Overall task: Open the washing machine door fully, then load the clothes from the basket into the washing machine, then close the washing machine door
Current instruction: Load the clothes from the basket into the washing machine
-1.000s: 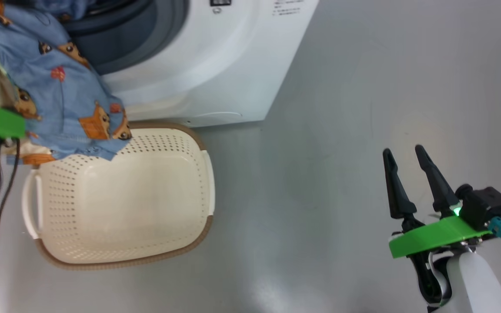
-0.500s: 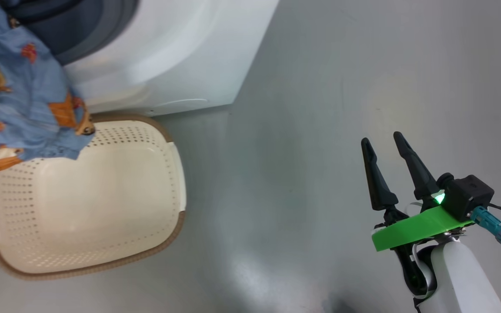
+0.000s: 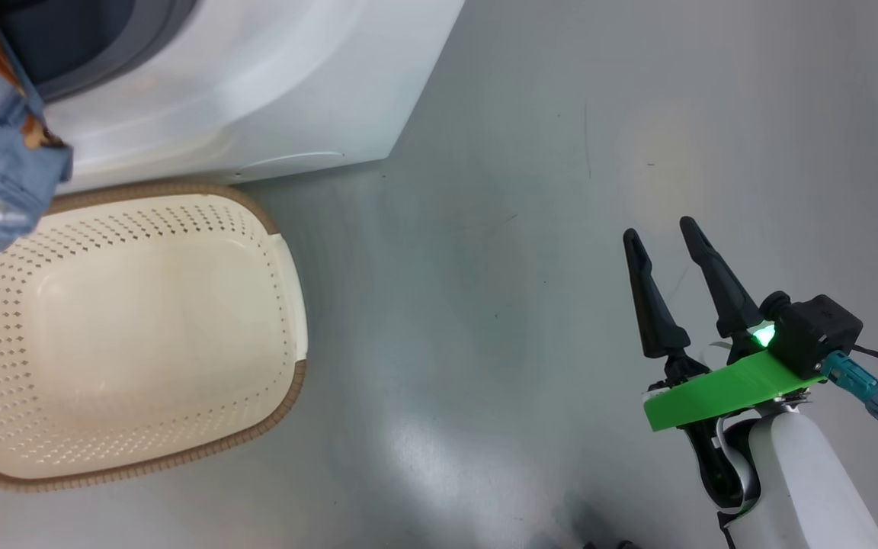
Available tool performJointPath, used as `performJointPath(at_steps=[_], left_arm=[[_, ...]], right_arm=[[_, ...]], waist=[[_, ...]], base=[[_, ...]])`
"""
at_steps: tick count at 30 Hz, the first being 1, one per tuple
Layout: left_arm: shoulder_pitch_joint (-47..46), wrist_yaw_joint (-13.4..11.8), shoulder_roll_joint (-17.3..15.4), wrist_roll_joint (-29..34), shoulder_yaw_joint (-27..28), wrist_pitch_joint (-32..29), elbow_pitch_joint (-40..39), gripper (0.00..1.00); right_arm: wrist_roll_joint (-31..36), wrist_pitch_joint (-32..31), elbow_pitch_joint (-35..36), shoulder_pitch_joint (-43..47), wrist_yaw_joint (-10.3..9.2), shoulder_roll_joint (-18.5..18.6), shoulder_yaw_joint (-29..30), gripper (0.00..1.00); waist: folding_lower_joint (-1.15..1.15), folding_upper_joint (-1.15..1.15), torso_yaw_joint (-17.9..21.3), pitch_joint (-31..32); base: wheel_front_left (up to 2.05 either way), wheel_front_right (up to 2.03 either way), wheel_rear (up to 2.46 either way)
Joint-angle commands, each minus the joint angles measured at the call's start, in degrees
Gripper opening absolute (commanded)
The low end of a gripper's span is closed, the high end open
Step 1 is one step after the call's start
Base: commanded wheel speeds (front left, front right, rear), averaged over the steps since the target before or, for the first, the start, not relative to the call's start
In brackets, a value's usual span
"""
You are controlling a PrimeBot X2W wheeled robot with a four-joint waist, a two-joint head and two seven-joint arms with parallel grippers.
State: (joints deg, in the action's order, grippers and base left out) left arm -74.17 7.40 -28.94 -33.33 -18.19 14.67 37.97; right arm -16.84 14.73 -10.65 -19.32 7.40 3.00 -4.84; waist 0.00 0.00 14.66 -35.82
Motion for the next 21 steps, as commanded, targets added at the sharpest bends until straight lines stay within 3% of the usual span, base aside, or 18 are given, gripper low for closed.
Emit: performJointPath(at_steps=[1,6,11,13,14,16,17,21], left_arm=[[0.27,0.09,-1.79,1.59,2.72,0.33,-2.50,0.00],[3.60,0.09,-0.38,2.58,2.68,0.33,0.10,0.00],[3.27,0.09,-0.06,-0.26,-2.28,0.33,6.73,0.00],[2.43,0.09,0.01,-1.95,-5.43,0.28,10.15,0.16],[2.43,0.09,0.01,-1.95,-5.43,0.28,10.15,0.16],[1.39,0.09,0.07,-3.97,-8.07,-0.10,12.47,0.58],[0.86,0.09,0.06,-4.94,-9.27,-0.25,13.27,0.97],[-0.58,0.09,-0.20,-8.56,-13.72,-0.90,15.36,1.00]], right_arm=[[-0.30,0.27,1.26,0.24,0.09,-0.12,-1.38,1.00],[-0.49,0.27,0.95,0.06,0.09,-0.12,-1.76,1.00],[-0.57,0.27,0.78,0.27,0.09,-0.12,-1.90,1.00],[-0.59,0.27,0.68,0.40,0.09,-0.12,-1.95,1.00],[-0.59,0.27,0.68,0.40,0.09,-0.12,-1.95,1.00],[-0.64,0.27,0.67,0.43,0.09,-0.12,-2.00,1.00],[-0.66,0.27,0.67,0.44,0.09,-0.12,-2.00,1.00],[-0.70,0.27,0.72,0.39,0.09,-0.12,-1.87,1.00]], waist=[[0.00,0.00,-0.11,-0.11],[0.00,0.00,-0.11,0.19],[0.00,0.00,-0.22,0.56],[0.00,0.00,-0.29,0.77],[0.00,0.00,-0.29,0.77],[0.00,0.00,-0.37,0.86],[0.00,0.00,-0.42,0.88],[0.00,0.00,-0.67,0.87]], base=[[0.00,0.00,0.00],[0.00,0.00,0.00],[0.00,0.00,0.00],[0.00,0.00,0.00],[0.00,0.00,0.00],[0.00,0.00,0.00],[0.00,0.00,0.00],[0.00,0.00,0.00]])
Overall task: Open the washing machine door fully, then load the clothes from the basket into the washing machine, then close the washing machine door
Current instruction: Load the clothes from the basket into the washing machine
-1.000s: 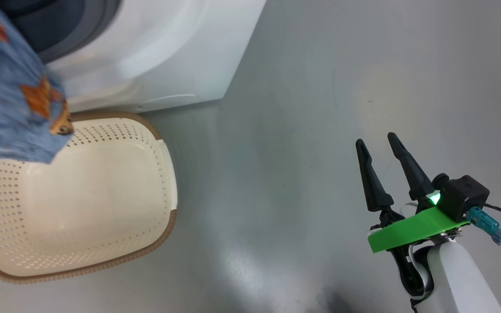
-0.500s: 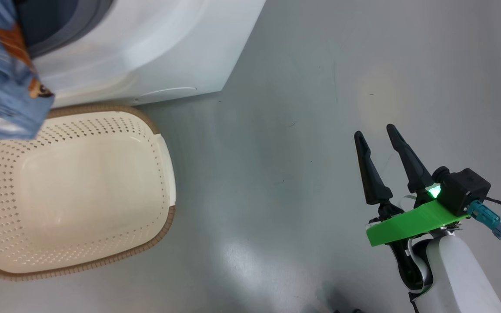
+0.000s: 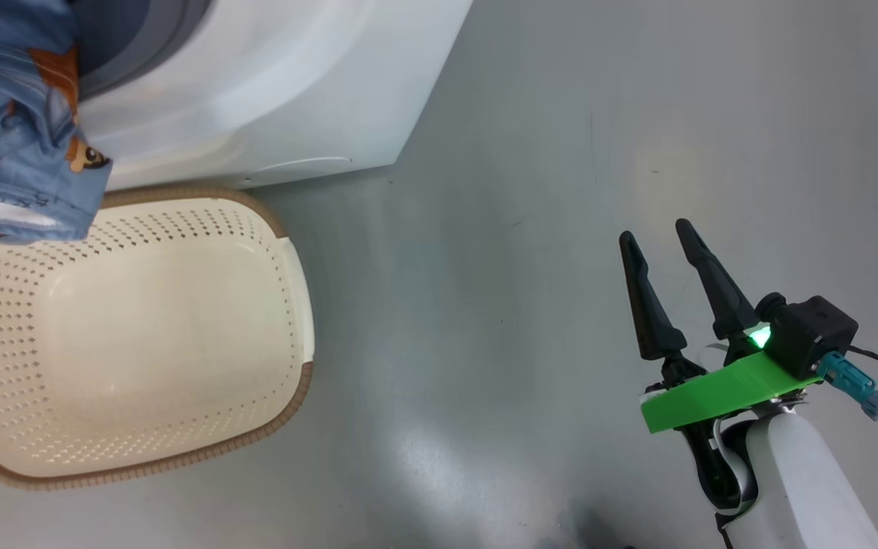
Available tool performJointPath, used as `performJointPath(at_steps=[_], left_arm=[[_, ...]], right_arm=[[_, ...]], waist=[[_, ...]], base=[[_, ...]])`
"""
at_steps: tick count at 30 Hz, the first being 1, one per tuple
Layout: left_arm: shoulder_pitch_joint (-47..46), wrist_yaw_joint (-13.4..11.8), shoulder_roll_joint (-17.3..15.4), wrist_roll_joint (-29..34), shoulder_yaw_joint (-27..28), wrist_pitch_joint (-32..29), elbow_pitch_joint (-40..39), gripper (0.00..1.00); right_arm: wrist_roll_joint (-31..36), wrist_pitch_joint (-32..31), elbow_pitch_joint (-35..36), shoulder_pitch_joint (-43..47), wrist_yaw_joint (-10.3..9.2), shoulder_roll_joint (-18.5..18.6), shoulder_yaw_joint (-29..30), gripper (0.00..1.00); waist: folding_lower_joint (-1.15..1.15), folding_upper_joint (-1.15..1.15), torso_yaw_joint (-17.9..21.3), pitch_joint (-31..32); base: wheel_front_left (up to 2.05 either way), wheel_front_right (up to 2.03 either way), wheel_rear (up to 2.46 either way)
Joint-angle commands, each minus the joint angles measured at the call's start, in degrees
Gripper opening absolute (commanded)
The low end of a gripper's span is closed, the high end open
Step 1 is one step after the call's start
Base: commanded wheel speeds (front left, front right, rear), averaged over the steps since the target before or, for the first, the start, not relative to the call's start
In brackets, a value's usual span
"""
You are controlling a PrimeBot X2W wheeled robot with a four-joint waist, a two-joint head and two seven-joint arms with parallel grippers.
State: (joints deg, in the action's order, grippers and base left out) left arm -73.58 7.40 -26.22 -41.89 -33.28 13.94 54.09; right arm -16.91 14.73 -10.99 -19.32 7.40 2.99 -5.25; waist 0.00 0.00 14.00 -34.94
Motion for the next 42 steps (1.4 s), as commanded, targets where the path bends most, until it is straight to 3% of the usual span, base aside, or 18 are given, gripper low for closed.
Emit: performJointPath(at_steps=[1,12,21,30,35,42], left_arm=[[-1.42,0.09,-3.05,-0.87,0.44,-0.31,-0.29,1.00],[-3.07,0.09,-4.00,-8.10,-7.06,0.30,1.48,1.00],[-3.52,0.09,-4.37,-11.75,-9.88,1.00,1.06,1.00],[-0.02,0.09,-3.57,-9.30,-1.05,1.05,-5.46,1.00],[5.97,0.09,-0.95,-4.47,7.93,1.05,-11.07,1.00],[14.65,0.09,2.10,1.61,15.81,1.06,-17.78,1.00]], right_arm=[[-0.62,0.27,1.06,0.39,0.09,-0.11,-1.43,1.00],[-0.50,0.27,1.03,0.16,0.09,-0.11,-1.29,1.00],[-0.32,0.27,1.02,-0.06,0.09,-0.11,-1.12,1.00],[0.22,0.27,1.28,-0.57,0.09,-0.11,-0.38,1.00],[1.04,0.27,1.43,-0.84,0.09,-0.12,0.61,1.00],[1.88,0.27,1.37,-0.88,0.09,-0.12,1.35,1.00]], waist=[[0.00,0.00,-0.08,0.02],[0.00,0.00,-0.87,0.25],[0.00,0.00,-1.52,0.36],[0.00,0.00,-3.05,0.16],[0.00,0.00,-4.60,0.39],[0.00,0.00,-5.98,1.49]], base=[[0.00,0.00,0.00],[0.00,0.00,0.00],[0.00,0.00,0.00],[0.00,0.00,0.00],[0.00,0.00,0.00],[0.00,0.00,0.00]])
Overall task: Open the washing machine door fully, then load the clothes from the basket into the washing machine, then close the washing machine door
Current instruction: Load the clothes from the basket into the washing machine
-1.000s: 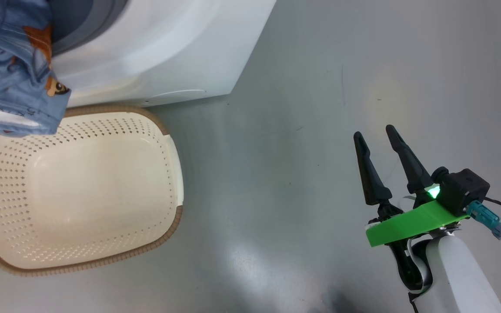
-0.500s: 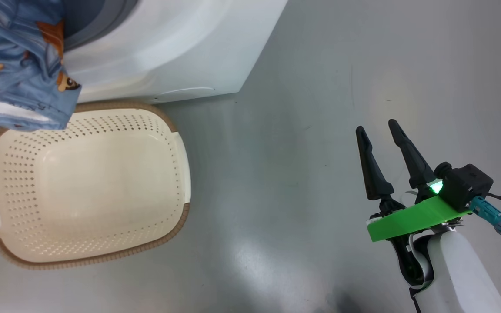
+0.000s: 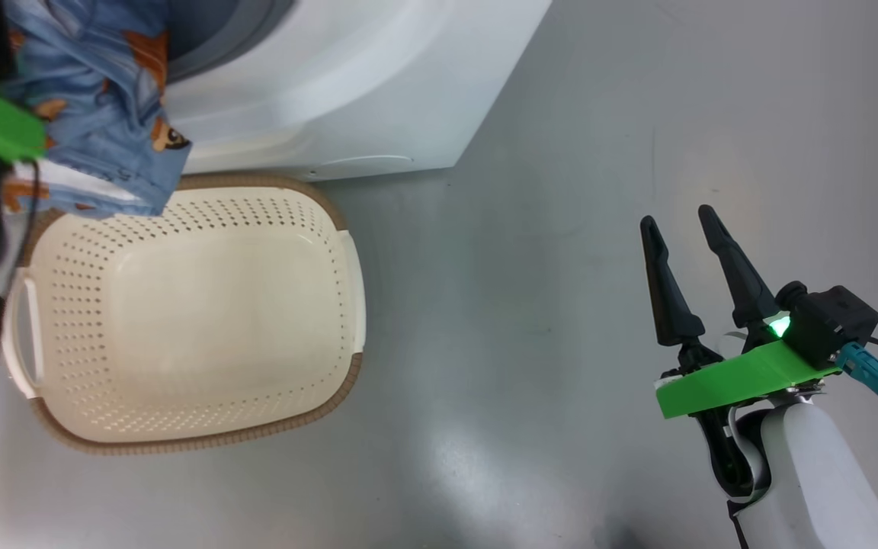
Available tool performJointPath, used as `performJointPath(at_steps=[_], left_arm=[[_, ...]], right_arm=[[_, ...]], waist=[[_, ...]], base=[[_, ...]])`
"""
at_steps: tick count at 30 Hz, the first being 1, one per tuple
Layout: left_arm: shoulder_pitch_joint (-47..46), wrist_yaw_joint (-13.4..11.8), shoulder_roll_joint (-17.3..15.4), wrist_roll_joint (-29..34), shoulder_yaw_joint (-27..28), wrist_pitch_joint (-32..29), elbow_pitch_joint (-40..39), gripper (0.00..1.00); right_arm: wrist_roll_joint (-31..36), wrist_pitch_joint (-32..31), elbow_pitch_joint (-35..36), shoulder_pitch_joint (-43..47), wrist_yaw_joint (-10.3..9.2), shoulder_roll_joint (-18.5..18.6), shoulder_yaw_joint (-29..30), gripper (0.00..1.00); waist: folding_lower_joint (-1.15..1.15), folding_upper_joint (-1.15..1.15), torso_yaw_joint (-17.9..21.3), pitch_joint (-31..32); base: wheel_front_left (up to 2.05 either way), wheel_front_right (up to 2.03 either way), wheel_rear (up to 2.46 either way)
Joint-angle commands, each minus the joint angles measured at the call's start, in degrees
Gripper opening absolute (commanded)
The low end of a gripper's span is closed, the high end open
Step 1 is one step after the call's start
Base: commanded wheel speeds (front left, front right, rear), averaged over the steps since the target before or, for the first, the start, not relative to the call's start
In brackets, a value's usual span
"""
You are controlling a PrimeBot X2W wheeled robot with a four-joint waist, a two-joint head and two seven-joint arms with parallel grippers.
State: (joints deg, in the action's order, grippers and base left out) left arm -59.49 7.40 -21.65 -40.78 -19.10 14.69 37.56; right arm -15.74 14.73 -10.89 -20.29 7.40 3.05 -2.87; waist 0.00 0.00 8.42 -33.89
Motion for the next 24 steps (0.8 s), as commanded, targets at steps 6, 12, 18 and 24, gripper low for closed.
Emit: performJointPath(at_steps=[6,12,18,24], left_arm=[[10.63,0.09,0.14,5.62,7.52,0.30,-7.45,1.00],[22.10,0.09,2.73,9.59,11.56,0.30,-14.12,1.00],[31.03,0.09,4.13,12.34,14.28,0.30,-18.96,1.00],[38.13,0.09,5.63,13.59,16.99,0.30,-23.54,1.00]], right_arm=[[1.47,0.27,1.27,0.96,0.09,-0.17,0.07,1.00],[1.85,0.27,1.27,2.91,0.09,-0.02,1.40,1.00],[1.69,0.27,1.29,4.16,0.09,0.28,1.82,1.00],[1.62,0.27,1.30,4.75,0.09,0.55,2.20,1.00]], waist=[[0.00,0.00,-1.88,2.12],[0.00,0.00,-3.28,4.37],[0.00,0.00,-3.69,5.62],[0.00,0.00,-3.90,6.19]], base=[[0.00,0.00,0.00],[0.00,0.00,0.00],[0.00,0.00,0.00],[0.00,0.00,0.00]])
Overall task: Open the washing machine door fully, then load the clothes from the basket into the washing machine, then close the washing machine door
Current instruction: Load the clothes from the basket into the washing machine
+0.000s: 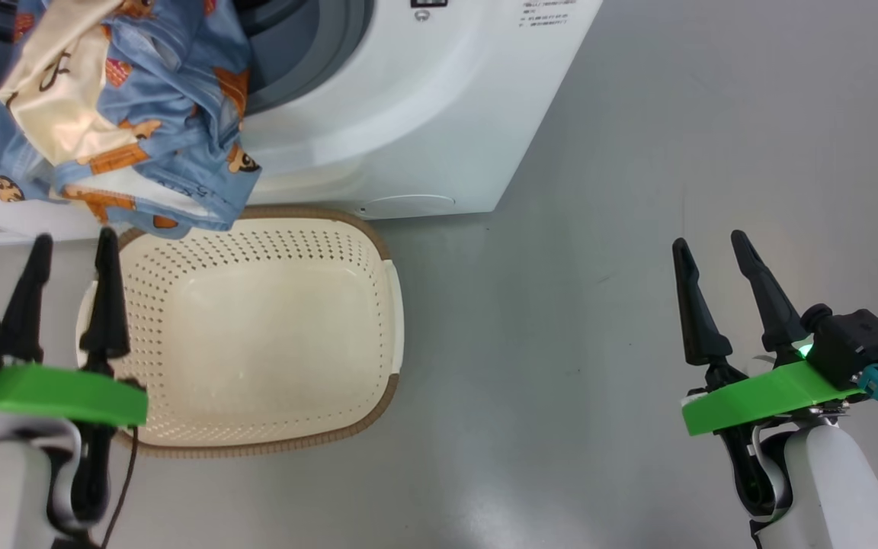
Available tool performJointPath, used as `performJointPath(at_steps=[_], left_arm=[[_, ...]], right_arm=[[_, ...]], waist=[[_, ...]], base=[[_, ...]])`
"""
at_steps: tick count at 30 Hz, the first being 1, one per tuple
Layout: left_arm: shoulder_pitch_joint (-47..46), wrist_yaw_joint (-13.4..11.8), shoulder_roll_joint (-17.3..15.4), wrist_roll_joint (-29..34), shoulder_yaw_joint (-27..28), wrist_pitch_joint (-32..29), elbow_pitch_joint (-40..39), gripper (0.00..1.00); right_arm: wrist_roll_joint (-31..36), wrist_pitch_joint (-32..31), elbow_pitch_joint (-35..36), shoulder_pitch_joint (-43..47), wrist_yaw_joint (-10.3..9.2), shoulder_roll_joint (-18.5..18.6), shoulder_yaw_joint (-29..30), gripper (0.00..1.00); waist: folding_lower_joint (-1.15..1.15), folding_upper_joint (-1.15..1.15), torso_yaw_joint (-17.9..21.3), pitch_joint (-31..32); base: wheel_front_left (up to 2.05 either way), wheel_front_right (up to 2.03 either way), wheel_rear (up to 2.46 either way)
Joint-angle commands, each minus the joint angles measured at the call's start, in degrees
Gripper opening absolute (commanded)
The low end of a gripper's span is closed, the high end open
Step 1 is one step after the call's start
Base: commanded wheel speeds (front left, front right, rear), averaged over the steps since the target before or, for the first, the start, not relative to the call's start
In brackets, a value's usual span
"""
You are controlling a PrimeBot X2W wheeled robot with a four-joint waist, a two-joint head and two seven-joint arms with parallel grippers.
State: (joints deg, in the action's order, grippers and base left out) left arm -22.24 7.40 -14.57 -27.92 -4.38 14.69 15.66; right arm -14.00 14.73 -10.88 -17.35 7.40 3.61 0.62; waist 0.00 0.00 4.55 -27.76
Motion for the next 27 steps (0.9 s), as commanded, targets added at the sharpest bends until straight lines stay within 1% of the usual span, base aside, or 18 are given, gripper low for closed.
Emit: performJointPath(at_steps=[1,8,12,19,27], left_arm=[[1.88,0.09,-1.24,0.77,2.66,0.30,-2.30,1.00],[8.42,0.09,0.20,0.82,6.24,0.30,-6.88,1.00],[11.00,0.09,0.95,1.07,7.27,0.30,-8.80,1.00],[11.50,0.09,1.27,1.07,7.58,0.30,-9.40,1.00],[10.52,0.09,0.88,0.49,7.15,0.30,-8.81,1.00]], right_arm=[[-0.13,0.27,1.27,1.88,0.09,0.06,-1.27,1.00],[-0.21,0.27,1.22,2.24,0.09,0.38,-1.23,1.00],[-0.23,0.27,1.28,2.30,0.09,0.39,-1.00,1.00],[-0.22,0.27,1.33,2.09,0.09,0.35,-0.99,1.00],[-0.25,0.27,1.36,1.69,0.09,0.21,-1.17,1.00]], waist=[[0.00,0.00,-0.05,0.14],[0.00,0.00,0.20,0.62],[0.00,0.00,0.26,0.68],[0.00,0.00,0.31,0.37],[0.00,0.00,0.61,-0.18]], base=[[0.00,0.00,0.00],[0.00,0.00,0.00],[0.00,0.00,0.00],[0.00,0.00,0.00],[0.00,0.00,0.00]])
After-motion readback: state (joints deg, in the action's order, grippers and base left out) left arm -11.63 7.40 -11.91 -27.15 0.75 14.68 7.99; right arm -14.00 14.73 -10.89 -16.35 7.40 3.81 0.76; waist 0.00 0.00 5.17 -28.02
